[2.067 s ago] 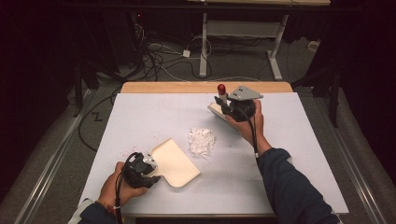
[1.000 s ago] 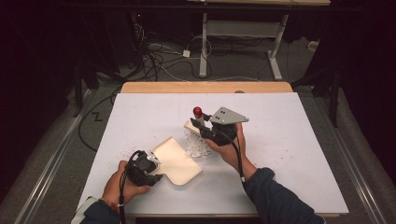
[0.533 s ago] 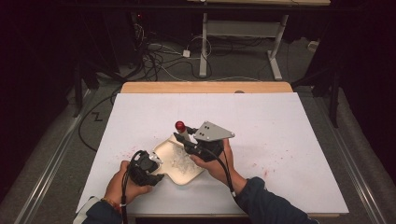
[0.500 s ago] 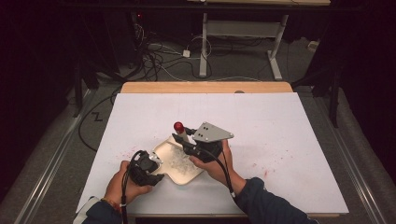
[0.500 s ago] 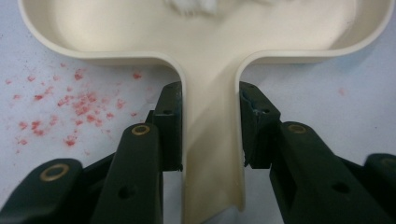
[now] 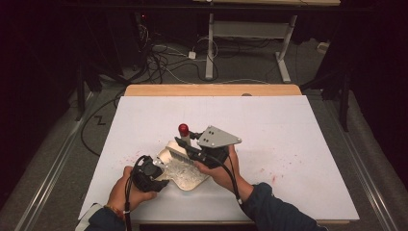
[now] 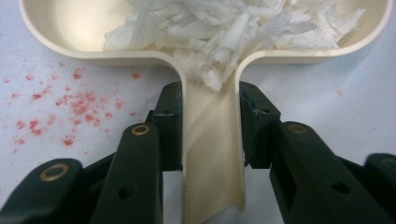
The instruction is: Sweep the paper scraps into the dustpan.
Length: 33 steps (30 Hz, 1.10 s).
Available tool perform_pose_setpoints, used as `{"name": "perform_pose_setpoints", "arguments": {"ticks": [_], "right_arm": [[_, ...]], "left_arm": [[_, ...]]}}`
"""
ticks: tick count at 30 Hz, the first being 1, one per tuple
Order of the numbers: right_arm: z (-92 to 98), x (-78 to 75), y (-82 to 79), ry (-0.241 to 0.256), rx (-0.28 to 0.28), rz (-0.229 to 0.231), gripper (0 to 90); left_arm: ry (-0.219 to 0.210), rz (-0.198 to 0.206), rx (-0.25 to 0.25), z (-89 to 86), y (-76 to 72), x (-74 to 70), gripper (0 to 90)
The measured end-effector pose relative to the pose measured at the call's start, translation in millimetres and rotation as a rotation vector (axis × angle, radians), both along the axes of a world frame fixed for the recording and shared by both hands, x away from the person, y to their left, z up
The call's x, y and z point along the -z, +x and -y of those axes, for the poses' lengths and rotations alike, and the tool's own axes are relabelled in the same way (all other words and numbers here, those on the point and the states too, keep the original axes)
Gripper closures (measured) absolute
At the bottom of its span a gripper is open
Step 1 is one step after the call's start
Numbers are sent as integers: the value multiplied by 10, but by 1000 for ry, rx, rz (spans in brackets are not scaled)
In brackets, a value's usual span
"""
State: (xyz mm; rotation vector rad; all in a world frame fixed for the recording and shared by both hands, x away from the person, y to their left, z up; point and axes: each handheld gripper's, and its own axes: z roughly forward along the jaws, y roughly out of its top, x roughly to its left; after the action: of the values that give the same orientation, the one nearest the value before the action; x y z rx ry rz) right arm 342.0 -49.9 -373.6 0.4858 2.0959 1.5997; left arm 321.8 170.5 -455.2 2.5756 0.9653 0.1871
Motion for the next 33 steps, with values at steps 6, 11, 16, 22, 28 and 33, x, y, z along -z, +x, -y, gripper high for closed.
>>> {"name": "perform_pose_setpoints", "arguments": {"ticks": [6, 11, 16, 22, 28, 33], "right_arm": [[174, -239, 141, 46, 24, -8, 698], [373, -394, 255, 88, 66, -7, 698], [496, -412, 388, 31, 132, 21, 698], [576, -293, 567, -58, 240, 49, 698], [490, -89, 689, -80, 242, 24, 698], [338, 27, 705, -78, 200, 4, 698]], "left_arm": [[-2, 1, 2, -6, 5, 2, 633], [-8, -2, 3, -15, 11, 5, 633], [-20, -2, -2, -30, 6, 10, 632], [-24, -6, -5, -38, 11, 9, 632], [-20, -19, -26, -105, 13, 0, 632], [-22, -26, -27, -146, 11, -1, 632]]}}
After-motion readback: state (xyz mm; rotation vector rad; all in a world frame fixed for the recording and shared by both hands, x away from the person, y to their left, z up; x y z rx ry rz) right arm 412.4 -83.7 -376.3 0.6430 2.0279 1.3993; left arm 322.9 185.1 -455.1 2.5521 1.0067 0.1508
